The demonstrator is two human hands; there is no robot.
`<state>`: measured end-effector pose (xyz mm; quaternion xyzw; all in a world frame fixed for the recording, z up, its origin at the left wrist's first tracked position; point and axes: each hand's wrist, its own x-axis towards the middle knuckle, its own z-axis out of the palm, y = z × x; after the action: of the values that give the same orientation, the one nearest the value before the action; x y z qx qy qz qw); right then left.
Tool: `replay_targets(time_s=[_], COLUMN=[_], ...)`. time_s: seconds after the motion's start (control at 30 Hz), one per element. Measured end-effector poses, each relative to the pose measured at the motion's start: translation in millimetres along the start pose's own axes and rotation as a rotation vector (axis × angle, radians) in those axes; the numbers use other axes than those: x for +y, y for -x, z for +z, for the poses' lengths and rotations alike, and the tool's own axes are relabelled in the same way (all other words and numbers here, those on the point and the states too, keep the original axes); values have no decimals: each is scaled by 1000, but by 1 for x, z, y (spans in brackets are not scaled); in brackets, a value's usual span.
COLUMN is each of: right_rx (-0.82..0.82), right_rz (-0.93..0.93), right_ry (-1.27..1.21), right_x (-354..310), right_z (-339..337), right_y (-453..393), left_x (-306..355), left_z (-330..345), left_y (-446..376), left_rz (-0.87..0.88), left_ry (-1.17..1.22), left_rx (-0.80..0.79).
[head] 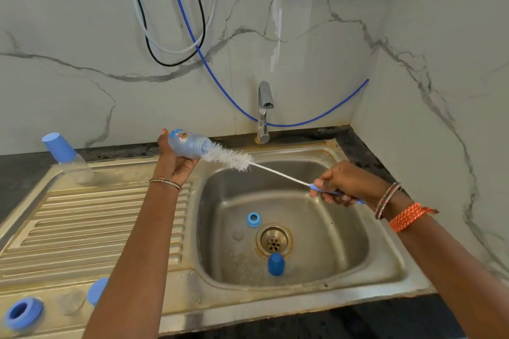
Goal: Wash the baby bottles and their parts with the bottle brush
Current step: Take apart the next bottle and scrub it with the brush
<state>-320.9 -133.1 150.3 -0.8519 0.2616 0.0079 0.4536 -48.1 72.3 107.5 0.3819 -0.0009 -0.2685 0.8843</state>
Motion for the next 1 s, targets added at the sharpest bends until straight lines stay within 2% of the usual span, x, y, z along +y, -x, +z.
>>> replay_targets(time_s=[0.03,0.07,0.13,0.17,0.2,0.23,0.27,0.3,0.37,0.4,0.43,0.47,0.57,0.6,0.73,0.77,0.8,0.83,0.87,0.9,0.93,0.97,1.0], right_rx=[38,191,612,768,863,891,834,705,250,81,17,67,577,690,950,911,776,536,240,21,-54,-12,165], right_rz=[-23,-95,-267,-363,-446,-478,-448,-366,-115,-20,5,-21,-187,-241,-435,-402,-326,-215,-92,21,61,24,-83], right_ry=[39,201,443,492,501,499,468,397,112,-28,-76,-27,256,294,401,393,349,260,92,-104,-197,-146,60], right_x=[3,7,11,10,10,9,7,5,-1,-1,0,4,13,12,6,5,4,3,2,1,3,6,11], right_z=[2,6,13,17,20,20,19,16,12,11,12,15,23,25,30,28,22,15,9,6,7,10,15], right_y=[-2,-4,-9,-9,-9,-11,-12,-13,-13,-13,-14,-16,-19,-18,-14,-13,-13,-12,-10,-8,-8,-8,-10], left_x=[1,2,4,4,3,3,3,2,1,1,1,2,1,-1,-11,-12,-12,-12,-11,-10,-9,-9,-9], left_z=[-3,-5,-6,-6,-5,-4,-3,-2,-2,-3,-4,-5,-2,1,6,4,2,0,-2,-3,-4,-3,0], left_y=[-1,-1,0,1,1,1,2,4,6,8,8,9,11,13,14,14,15,15,14,13,13,13,14], left_rz=[14,6,-48,-68,-62,-34,-6,24,72,85,89,83,43,34,39,48,60,70,75,79,80,85,87], left_ry=[16,14,-41,-75,-88,-88,-74,-40,48,87,129,174,161,125,138,145,147,138,133,129,121,106,94], left_rx=[-4,-1,-35,-61,-86,-115,-129,-144,-196,-222,-235,-240,-194,-149,12,5,-16,-40,-60,-84,-104,-109,-109])
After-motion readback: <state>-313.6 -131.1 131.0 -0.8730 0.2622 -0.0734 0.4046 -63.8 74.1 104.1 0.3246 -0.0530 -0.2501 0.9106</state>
